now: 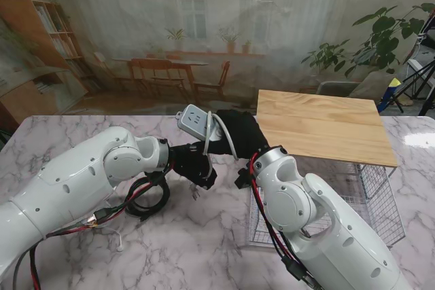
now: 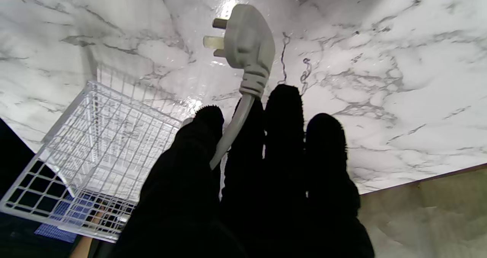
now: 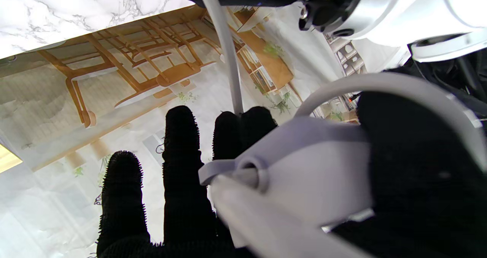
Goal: Load the small electronics into the mesh drawer
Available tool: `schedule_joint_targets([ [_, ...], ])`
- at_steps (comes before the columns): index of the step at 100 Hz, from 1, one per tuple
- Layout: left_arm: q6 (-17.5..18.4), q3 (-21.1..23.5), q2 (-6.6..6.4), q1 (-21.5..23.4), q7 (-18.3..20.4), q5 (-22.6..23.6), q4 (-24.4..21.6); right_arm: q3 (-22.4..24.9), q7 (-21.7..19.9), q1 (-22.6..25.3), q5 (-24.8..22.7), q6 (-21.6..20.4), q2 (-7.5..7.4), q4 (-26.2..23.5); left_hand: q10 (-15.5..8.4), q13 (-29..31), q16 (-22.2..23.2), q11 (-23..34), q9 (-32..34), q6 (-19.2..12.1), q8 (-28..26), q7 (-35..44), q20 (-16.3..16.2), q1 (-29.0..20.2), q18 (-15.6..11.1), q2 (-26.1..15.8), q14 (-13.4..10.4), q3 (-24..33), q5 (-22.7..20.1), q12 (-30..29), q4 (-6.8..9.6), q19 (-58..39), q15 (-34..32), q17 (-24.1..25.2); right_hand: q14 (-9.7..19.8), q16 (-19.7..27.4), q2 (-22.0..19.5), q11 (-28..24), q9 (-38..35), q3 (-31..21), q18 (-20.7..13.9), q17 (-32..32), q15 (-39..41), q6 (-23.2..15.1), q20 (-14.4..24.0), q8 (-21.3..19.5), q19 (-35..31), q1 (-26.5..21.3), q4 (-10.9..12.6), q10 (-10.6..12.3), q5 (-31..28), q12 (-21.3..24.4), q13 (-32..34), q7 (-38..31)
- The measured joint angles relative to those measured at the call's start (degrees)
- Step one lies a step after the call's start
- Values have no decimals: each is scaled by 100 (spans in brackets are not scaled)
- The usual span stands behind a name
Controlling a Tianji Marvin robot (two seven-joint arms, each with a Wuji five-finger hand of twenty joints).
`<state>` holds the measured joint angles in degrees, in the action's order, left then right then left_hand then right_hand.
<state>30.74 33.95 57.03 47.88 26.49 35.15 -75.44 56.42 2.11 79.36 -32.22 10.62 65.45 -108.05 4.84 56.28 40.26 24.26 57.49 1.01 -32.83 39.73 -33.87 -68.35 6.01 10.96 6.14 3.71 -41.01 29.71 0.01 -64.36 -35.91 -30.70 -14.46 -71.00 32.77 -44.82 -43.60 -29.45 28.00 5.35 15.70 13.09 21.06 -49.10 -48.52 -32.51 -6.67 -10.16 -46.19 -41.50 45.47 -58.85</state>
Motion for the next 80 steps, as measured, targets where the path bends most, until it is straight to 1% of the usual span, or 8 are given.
schedule_joint_targets([
  [6, 113, 293, -11, 205, 116, 51, -195, 29, 29, -3, -13, 9, 10, 0, 49, 0, 70, 8, 0, 0, -22, 20, -31, 0, 0, 2, 1, 0, 1, 46, 0, -7, -49, -1, 0, 0, 0, 0, 0, 0, 0, 0, 0, 0, 0, 0, 0, 0, 0, 0, 0, 0, 0, 0],
  [10, 252, 564, -37, 417, 182, 220, -427, 51, 49, -7, -39, 14, 14, 2, 49, 0, 137, 10, 0, 0, -60, 21, -42, 0, 0, 2, 9, 0, 4, 78, 0, -68, -114, -1, 0, 0, 0, 0, 0, 0, 0, 0, 0, 0, 0, 0, 0, 0, 0, 0, 0, 0, 0, 0],
  [20, 1005, 1455, -91, 1116, 187, 1289, -1192, 73, 103, -24, -250, 34, 16, 33, 46, 0, 233, 13, -1, -1, -100, 42, -105, 20, 1, 3, 10, -1, 6, 145, 0, -145, -266, -4, 0, 0, 0, 0, 0, 0, 0, 0, 0, 0, 0, 0, 0, 0, 0, 0, 0, 0, 0, -10],
  [24, 1284, 1785, -115, 1390, 184, 1550, -1482, 74, 119, -34, -332, 48, 16, 59, 46, 0, 285, 28, -2, -2, -118, 46, -108, 22, 2, 4, 10, -1, 6, 154, 0, -153, -320, -12, 0, 0, 0, 0, 1, 0, 1, 0, 0, 0, 0, 0, 0, 0, 0, 0, 0, 0, 0, -10],
  [29, 1437, 2045, -166, 1651, 191, 1522, -1751, 70, 127, -52, -374, 63, 16, 98, 36, 0, 298, 74, -2, -8, -125, 52, -146, 32, 2, 4, 10, -1, 6, 210, 0, -175, -357, -12, 0, 0, 0, 0, 2, 0, 1, 0, 0, 0, 0, 0, 0, 0, 0, 0, 0, 0, 0, -10],
  [40, 1503, 2400, -264, 2044, 317, 1176, -2135, -7, 127, -135, -438, 91, 9, 225, 21, 51, 438, 157, -2, -9, -190, 67, -179, 49, 3, 4, 10, -1, 6, 241, 0, -285, -511, -53, 0, 0, 0, 0, 2, 0, 1, 0, 0, 0, 0, 0, 0, 0, 0, 0, 0, 0, 0, -10],
  [64, 1819, 3101, -310, 2617, 399, 1470, -2680, -149, 114, -299, -515, 241, 19, 468, 16, 147, 788, 464, 77, 74, -461, 213, -443, 95, 20, 118, 0, 65, 6, 627, 0, -507, -942, -143, 0, 0, 0, 0, 3, 0, 1, 0, 0, 0, 1, 0, 0, 81, 0, 0, -60, 0, 0, -10],
  [80, 1955, 3579, -308, 2989, 368, 1644, -3003, -151, 116, -334, -654, 307, 25, 553, 34, 149, 878, 597, 208, 198, -576, 244, -460, 96, 28, 170, -1, 176, 6, 766, 0, -604, -1083, -144, 0, 0, 0, 0, 3, 0, 1, 0, 0, 0, 1, 0, 0, 101, 0, 0, -73, 0, 56, -10],
])
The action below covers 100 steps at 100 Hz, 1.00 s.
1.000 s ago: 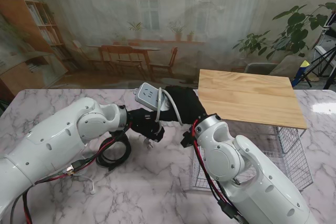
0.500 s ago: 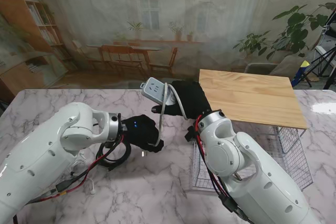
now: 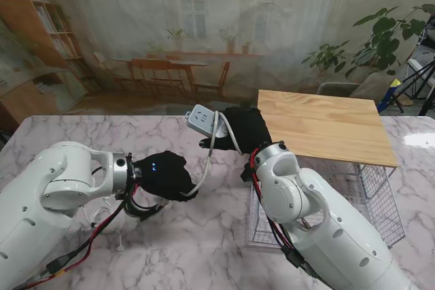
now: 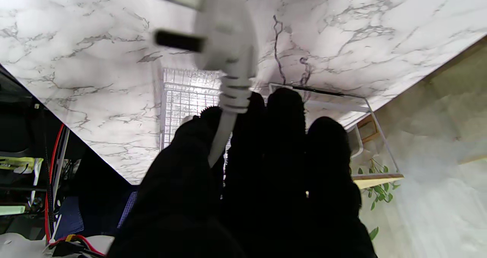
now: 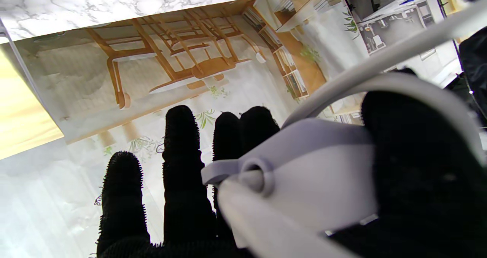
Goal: Load the small electronics into the mesh drawer
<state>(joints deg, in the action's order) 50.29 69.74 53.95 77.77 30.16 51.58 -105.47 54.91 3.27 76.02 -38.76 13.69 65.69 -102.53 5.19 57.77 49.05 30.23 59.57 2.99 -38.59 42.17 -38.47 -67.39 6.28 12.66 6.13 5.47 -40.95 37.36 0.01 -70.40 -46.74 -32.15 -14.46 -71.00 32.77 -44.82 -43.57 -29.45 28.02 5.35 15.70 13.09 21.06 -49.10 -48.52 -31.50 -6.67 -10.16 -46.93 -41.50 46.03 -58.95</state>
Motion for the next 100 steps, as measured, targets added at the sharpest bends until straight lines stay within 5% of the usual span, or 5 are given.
schedule_joint_targets([
  [8, 249, 342, 42, 236, -331, 511, -211, 0, 0, -12, -102, 29, 0, 34, 1, 2, 49, 44, 0, 46, -45, 2, -58, 2, 4, 3, -2, 44, 0, 62, 0, -46, -76, -3, 0, 0, -4, 0, 0, 0, 0, 0, 0, 0, 0, 0, 0, 59, 0, 0, -50, 0, 0, 0],
  [22, 657, 861, 225, 564, -2067, 2267, -471, -50, 1, -80, -181, 66, -5, 121, 1, 2, 63, 54, 0, 82, -57, 6, -63, 9, 6, 9, -13, 115, 0, 135, 0, -57, -118, -13, 0, 0, -5, 0, 0, 0, 0, 0, 0, 0, 0, 0, 0, 62, 0, 0, -55, 0, 0, 0],
  [36, 605, 926, 246, 562, -1213, 961, -598, -171, -25, -187, -178, 77, -16, 225, 1, 2, 135, 65, 0, 108, -111, 6, -120, 10, -7, 9, -29, 119, 0, 212, 0, -60, -190, -21, 0, 0, -5, 0, 0, 0, 0, 0, 0, 0, 0, 0, 0, 62, 0, 0, -55, 0, 0, 0],
  [55, 553, 1092, 265, 555, -1565, 1171, -778, -278, -121, -265, -177, 106, -25, 323, 1, 2, 154, 128, 0, -34, -122, 6, -127, 57, -11, 9, -34, 119, 0, 280, 0, -118, -263, -25, 0, 0, -5, 0, 0, 0, 0, 0, 0, 0, 0, 0, 0, 50, -1, 0, -45, 0, 0, 0],
  [100, -169, 733, 250, -488, -1034, 515, -683, -489, -323, -401, -206, 46, -68, 431, 1, 281, 265, 136, 145, -370, -323, -64, -209, 55, -19, -48, -81, -269, 6, 502, -15, -212, -365, -254, 0, 0, -7, 0, 0, 0, 0, 0, 0, 0, 0, 0, 0, 50, -1, 0, -44, 0, 0, 0],
])
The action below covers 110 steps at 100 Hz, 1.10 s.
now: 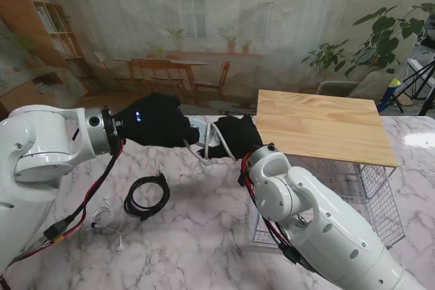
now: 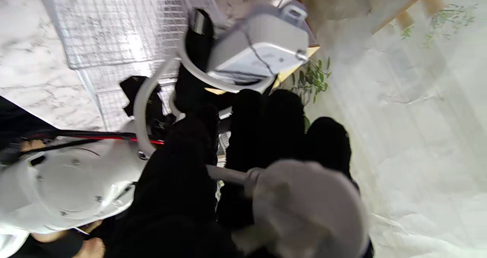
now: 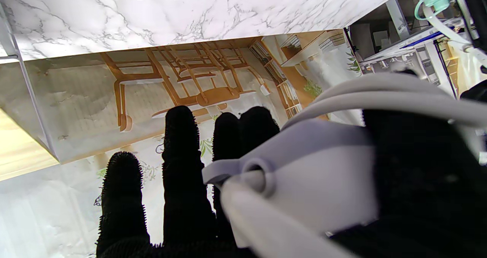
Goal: Load the small electronics into the mesh drawer
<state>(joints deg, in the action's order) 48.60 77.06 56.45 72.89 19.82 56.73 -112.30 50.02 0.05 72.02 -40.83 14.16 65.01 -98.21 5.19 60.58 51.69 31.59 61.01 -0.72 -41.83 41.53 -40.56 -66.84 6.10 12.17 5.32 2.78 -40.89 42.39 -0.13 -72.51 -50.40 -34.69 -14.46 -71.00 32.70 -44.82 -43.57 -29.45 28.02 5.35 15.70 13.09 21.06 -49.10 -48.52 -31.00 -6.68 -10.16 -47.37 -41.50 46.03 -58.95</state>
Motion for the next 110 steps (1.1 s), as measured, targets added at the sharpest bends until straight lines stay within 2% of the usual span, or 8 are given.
schedule_joint_targets([
  [20, -568, -478, -4, -585, 244, -242, 295, -44, -84, -17, 18, -92, -11, -1, 0, 1, 15, 5, 0, -39, -24, -2, -57, 0, 2, 0, -3, -58, 0, 64, 0, -11, -24, -11, 0, 0, -3, 0, 0, 0, 0, 0, 0, 0, 0, 0, 0, 0, 0, 0, 0, 0, 0, 0],
  [32, -816, -740, 27, -918, 154, 5, 514, -48, -121, -10, 53, -212, -26, -17, 0, 0, 21, 51, 0, -95, -39, -2, -57, 0, 2, 0, -13, -132, 0, 72, 0, -62, -73, -11, 0, 0, -4, 0, 0, 0, 0, 0, 0, 0, 0, 0, 0, 0, 0, 0, 0, 0, 0, 0],
  [48, -1511, -1211, 70, -1353, 131, -124, 948, -29, -144, 50, 72, -403, -46, -86, 0, 1, 24, 51, 0, -101, -87, -4, -59, 0, 1, 0, -18, -146, 0, 78, 0, -64, -74, -11, 0, 0, -5, 0, 0, 0, 0, 0, 0, 0, 0, 0, 0, 0, 0, 0, 0, 0, 0, 0],
  [62, -1639, -1551, 114, -1721, 172, -201, 1341, -12, -264, 123, 146, -631, -78, -165, 0, 1, 24, 53, 0, -104, -146, -5, -60, -1, 1, -58, -18, -148, 61, 84, 0, -65, -92, -13, 0, 0, -5, 0, 0, 0, 0, 0, 0, 0, 0, 0, 0, 0, 0, 0, 0, 0, 0, 0],
  [75, -1856, -1817, 127, -1936, 253, -315, 1513, -14, -331, 147, 308, -772, -97, -223, 0, 1, 27, 54, 0, -141, -154, -5, -64, -1, 1, -58, -18, -191, 61, 136, 0, -65, -98, -13, 0, 0, -5, 0, 0, 0, 0, 0, 0, 0, 0, 0, 0, 0, 0, 2, 1, 0, 0, 0],
  [93, -1917, -2333, 139, -2322, 325, -393, 1867, -8, -331, 225, 369, -933, -105, -308, 0, 1, 82, 125, 0, -162, -168, -6, -74, -1, 1, -59, -18, -204, 63, 145, 0, -101, -182, -13, 0, 0, -5, 0, 0, 0, 0, 10, 0, 0, 0, 0, 0, 0, 0, 4, 1, 0, 0, 0],
  [110, -2183, -2781, 173, -2611, 473, -767, 2270, 30, -351, 300, 480, -1023, -109, -361, 0, 1, 84, 181, 0, -205, -170, -6, -82, -1, 1, -59, -19, -251, 65, 146, 0, -133, -205, -13, 0, 0, -6, 0, 0, 1, 0, 63, 0, 0, 0, 0, 0, 0, 0, 4, 1, 0, 0, 0],
])
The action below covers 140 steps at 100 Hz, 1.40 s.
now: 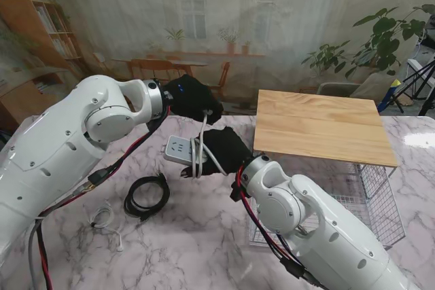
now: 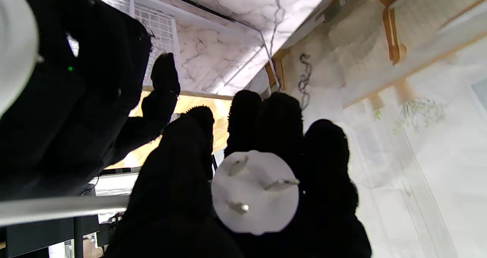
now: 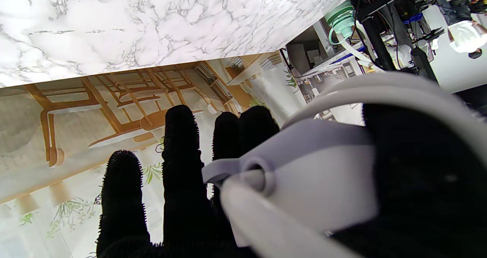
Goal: Load the small electronics into the mesh drawer
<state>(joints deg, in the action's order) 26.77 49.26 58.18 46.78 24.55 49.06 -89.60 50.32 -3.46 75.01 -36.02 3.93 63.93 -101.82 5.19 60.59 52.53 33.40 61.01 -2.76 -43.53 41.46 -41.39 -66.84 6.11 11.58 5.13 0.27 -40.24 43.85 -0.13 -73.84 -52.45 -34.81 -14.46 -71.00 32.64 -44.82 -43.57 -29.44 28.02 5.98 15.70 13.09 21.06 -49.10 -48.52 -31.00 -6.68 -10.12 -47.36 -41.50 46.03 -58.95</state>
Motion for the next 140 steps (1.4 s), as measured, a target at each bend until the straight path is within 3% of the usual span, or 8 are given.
schedule_joint_targets([
  [21, 76, -250, 24, -115, -77, 269, 256, 88, 16, 118, 53, -1, 0, -67, 0, 1, 1, -29, 0, -43, 270, -76, -45, 0, 0, -77, -1, -30, 8, -16, 0, -1, 10, 17, 0, 0, 0, 0, 0, 0, 0, 8, 0, 1, 0, 0, 0, 0, 0, 0, 0, 0, 0, 0],
  [60, 228, -588, 29, -251, -186, 122, 672, 249, 15, 265, 213, 16, -1, -199, -206, -301, -405, -692, -255, -183, 1240, -903, 33, 169, 13, -328, 85, -39, 209, -1022, 0, 526, 1057, 348, 0, 0, 0, 0, 0, 0, 0, 9, 0, 6, 0, 0, 0, -3, 0, 0, 0, 0, 0, 0],
  [77, 392, -683, 23, -315, -184, 255, 771, 261, 57, 289, 244, 29, 6, -249, -97, -1333, -1177, -1849, -1710, 123, 1964, -2427, 385, 1606, -26, -337, 221, 76, 1140, -2157, 54, 1597, 2556, 1199, 6, -3, 0, 0, 0, 0, 0, 11, 333, 6, 0, 0, 0, -4, 0, 0, 0, 0, 136, 0],
  [97, 258, -565, 27, -238, -338, 311, 834, 274, 45, 296, 236, 50, 9, -275, 819, -2755, -1823, -2770, -4347, 1294, 2555, -3810, 596, 2581, 26, -147, 519, 95, 2887, -3032, 71, 2407, 3374, 1931, 146, -6, 0, 0, 0, 0, 0, 12, 350, 6, 0, 0, 0, -4, 0, 0, 0, 0, 209, 0],
  [105, 235, -506, 32, -207, -337, 243, 849, 274, 41, 296, 241, 55, 9, -276, 957, -3171, -2166, -2995, -4959, 1382, 2813, -4103, 782, 2683, 118, 105, 692, 102, 3016, -3326, 71, 2652, 3539, 2050, 228, -7, 0, 0, 0, 0, 0, 12, 365, 6, 0, 0, 0, -4, 0, 0, 0, 0, 209, 0],
  [118, 267, -359, 36, -144, -335, 86, 861, 280, 31, 294, 244, 68, 10, -290, 1007, -3867, -2806, -3410, -5369, 1297, 3945, -4244, 1222, 2813, 403, 571, 1042, 114, 3091, -4076, 72, 3089, 3813, 2230, 240, -28, 0, 0, 0, 0, 0, 12, 478, 6, 0, 0, -1, -4, 0, 0, 0, 0, 215, 0],
  [122, 300, -300, 36, -123, -329, 29, 861, 284, 17, 292, 245, 72, 9, -290, 947, -3999, -2954, -3415, -5373, 1241, 4121, -4258, 1308, 2959, 497, 734, 1129, 78, 3092, -4201, 3, 3201, 3874, 2241, 26, -12, 0, -70, -13, 0, 0, 12, 466, 6, 0, 0, -1, -4, 0, 6, 0, 0, 164, 0],
  [140, 578, -4, 27, -20, -223, 43, 802, 283, -29, 276, 248, 107, 7, -284, 888, -4039, -3068, -3407, -5374, 1085, 4053, -4261, 1369, 3014, 621, 923, 1182, 80, 3092, -3788, -41, 3191, 3874, 2156, 19, -6, 0, -71, -13, 0, 1, 13, 456, 2, 0, 0, -2, -4, 0, 85, 0, 1, 61, 0],
])
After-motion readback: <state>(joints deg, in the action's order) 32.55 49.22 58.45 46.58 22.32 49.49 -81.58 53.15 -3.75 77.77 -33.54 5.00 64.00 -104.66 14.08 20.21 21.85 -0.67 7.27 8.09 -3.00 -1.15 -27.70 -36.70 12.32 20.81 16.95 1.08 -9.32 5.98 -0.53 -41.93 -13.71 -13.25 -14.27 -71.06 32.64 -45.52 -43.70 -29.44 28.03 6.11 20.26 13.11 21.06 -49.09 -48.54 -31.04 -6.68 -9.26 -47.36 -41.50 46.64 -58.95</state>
